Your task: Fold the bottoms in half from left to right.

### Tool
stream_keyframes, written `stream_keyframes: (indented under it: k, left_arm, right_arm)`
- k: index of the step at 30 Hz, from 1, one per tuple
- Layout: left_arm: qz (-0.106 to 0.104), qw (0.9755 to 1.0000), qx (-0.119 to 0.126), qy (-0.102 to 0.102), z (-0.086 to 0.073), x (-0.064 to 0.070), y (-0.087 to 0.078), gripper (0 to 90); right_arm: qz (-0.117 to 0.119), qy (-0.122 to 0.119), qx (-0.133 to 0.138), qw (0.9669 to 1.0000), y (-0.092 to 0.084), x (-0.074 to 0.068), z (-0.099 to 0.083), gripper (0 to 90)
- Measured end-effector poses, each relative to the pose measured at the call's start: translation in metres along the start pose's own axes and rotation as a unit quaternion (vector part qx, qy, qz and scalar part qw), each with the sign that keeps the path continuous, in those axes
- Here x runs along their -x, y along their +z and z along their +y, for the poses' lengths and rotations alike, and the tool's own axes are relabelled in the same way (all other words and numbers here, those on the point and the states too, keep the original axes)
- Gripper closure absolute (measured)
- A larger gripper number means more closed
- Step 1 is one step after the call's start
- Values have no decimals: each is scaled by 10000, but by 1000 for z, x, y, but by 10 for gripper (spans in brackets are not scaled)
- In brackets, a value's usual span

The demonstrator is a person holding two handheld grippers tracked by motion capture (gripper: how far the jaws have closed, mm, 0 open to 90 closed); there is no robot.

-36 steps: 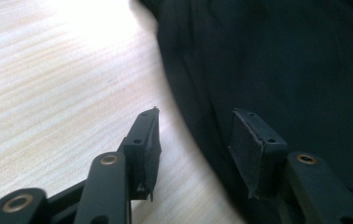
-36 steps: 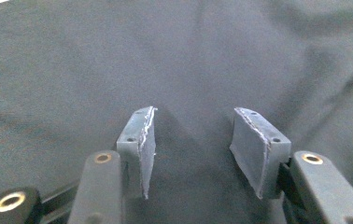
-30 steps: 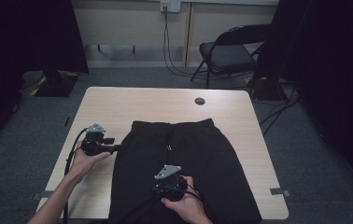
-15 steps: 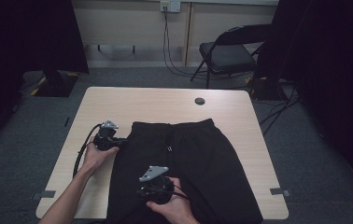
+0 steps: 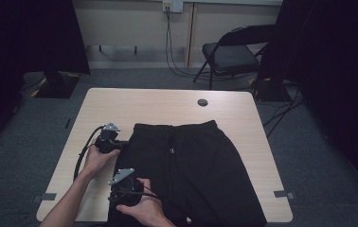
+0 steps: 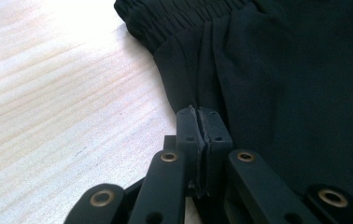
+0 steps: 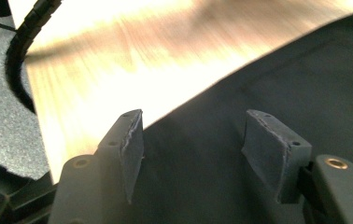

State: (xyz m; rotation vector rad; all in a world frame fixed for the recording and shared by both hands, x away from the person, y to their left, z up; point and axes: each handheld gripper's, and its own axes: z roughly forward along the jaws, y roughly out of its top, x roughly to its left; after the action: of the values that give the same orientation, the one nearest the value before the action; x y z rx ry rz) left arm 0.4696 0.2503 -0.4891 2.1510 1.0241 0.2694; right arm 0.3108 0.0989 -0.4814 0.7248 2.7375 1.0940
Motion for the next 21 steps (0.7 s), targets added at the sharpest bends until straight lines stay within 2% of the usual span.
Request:
stream_keyframes:
  k: [6, 8, 11, 13, 15, 16, 17, 18, 21]
  left_arm:
    - [13, 10000, -8, 14, 0, 0, 0, 877]
    - [31, 10000, -18, 45, 0, 1, 0, 875]
    - [15, 10000, 8, 8, 0, 0, 0, 872]
    - [28, 10000, 2, -23, 0, 0, 0, 871]
    - [57, 10000, 3, -45, 0, 0, 0, 864]
    - [52, 10000, 6, -70, 0, 0, 0, 849]
    - [42, 9999, 27, -122, 0, 0, 0, 784]
    - [75, 9999, 29, -122, 1, -1, 0, 784]
    - [85, 9993, 105, -334, 1, -4, 1, 636]
  right_arm:
    - [-131, -105, 89, 9998, 20, -8, 8, 371]
    - [-143, -112, 69, 9998, 20, -9, 8, 375]
    - [-287, -307, 29, 9991, 20, -12, 6, 398]
    - [-309, -258, 30, 9992, 18, -12, 5, 422]
    - [-276, -311, 34, 9991, 17, -11, 4, 514]
    - [-233, -373, 19, 9990, 15, -11, 4, 596]
    - [-188, -453, -63, 9988, 13, -12, 4, 702]
    - [-188, -453, -63, 9988, 13, -12, 4, 702]
    - [-200, -418, -98, 9989, 11, -10, 3, 841]
